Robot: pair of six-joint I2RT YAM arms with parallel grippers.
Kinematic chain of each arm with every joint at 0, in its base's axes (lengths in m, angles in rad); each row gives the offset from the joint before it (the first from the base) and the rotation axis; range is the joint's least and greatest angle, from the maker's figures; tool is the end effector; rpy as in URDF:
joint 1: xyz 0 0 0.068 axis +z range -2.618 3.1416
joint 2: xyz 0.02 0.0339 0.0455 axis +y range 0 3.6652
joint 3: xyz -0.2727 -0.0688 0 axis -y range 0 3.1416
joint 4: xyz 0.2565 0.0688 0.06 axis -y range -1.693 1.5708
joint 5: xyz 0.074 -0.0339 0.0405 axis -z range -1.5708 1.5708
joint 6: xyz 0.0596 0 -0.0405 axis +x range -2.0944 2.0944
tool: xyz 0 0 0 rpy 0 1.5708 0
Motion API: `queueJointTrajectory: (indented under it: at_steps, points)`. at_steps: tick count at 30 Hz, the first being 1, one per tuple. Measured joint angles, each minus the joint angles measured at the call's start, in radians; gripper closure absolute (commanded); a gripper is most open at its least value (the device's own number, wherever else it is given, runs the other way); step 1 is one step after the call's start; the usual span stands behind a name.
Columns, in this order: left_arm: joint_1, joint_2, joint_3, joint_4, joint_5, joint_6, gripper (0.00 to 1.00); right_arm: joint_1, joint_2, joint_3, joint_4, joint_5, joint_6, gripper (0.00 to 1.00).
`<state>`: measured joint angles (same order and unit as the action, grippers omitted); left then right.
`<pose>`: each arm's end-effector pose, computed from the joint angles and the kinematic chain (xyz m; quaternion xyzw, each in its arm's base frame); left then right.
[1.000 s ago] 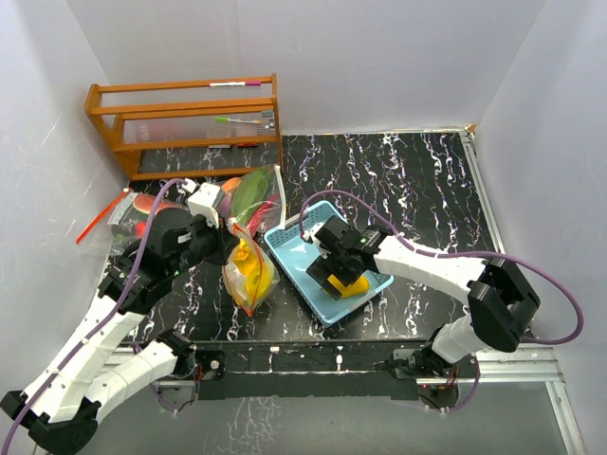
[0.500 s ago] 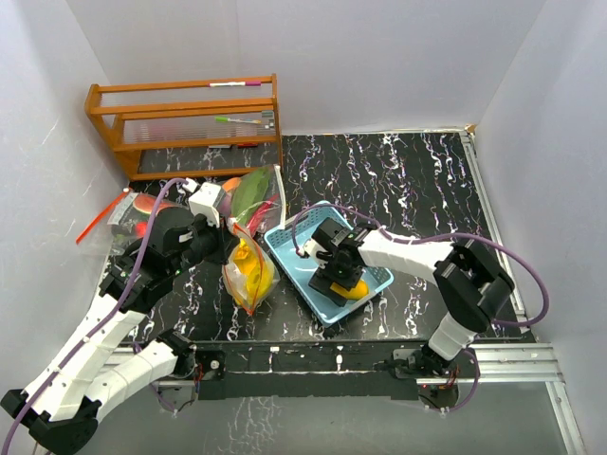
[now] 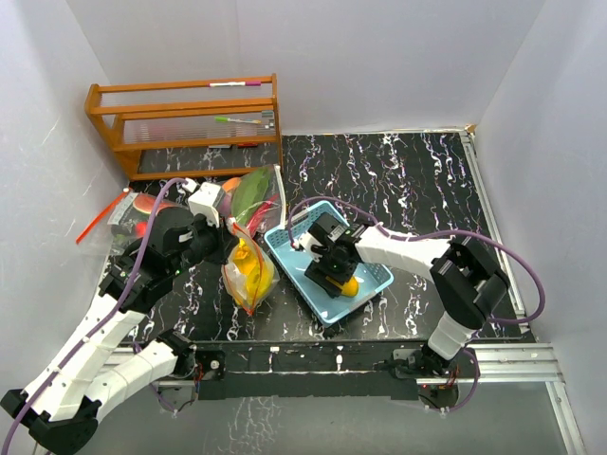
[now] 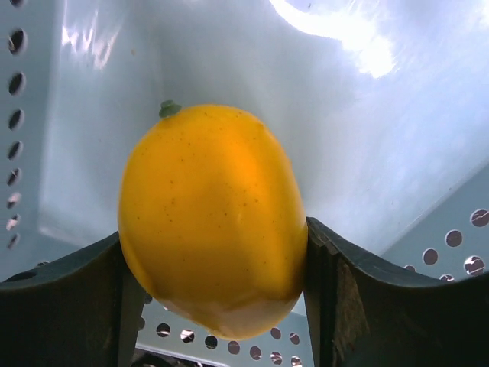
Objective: Place the food in the zip-top bag and seal the zipper
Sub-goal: Pick up the fake fruit from the bin.
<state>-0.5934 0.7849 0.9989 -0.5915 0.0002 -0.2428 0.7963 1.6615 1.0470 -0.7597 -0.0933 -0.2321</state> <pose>0.1568 -0.1058 0.3701 0.1443 0.8145 -0.2282 0.5134 0.2163 0.2290 0.1554 -0.4929 0.8633 0.0719 0.0812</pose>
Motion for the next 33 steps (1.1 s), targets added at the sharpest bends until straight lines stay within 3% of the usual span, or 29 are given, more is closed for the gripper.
queueJointTrajectory:
  at_steps: [5, 14, 19, 23, 27, 33]
  points:
    - [0.0, 0.004, 0.0, 0.0, 0.0, 0.0, 1.0, 0.0, -0.008, 0.015, 0.032, 0.0, 0.05, 0.87]
    - [0.0, 0.014, 0.002, 0.0, -0.001, 0.0, 1.0, 0.0, -0.227, 0.048, 0.037, -0.029, 0.159, 0.89]
    - [0.0, 0.035, 0.012, -0.001, -0.012, 0.001, 1.0, -0.001, -0.475, 0.055, 0.133, -0.194, 0.23, 0.89]
    - [0.0, 0.071, 0.044, -0.007, -0.02, -0.003, 1.0, 0.028, -0.589, 0.025, 0.325, -0.373, 0.314, 0.9]
    - [0.0, 0.089, 0.053, -0.005, -0.02, -0.011, 1.0, 0.14, -0.572, -0.025, 0.513, -0.441, 0.398, 0.91]
    - [0.0, 0.103, 0.055, 0.001, -0.021, -0.02, 1.0, 0.316, -0.378, -0.032, 0.738, -0.393, 0.502, 0.91]
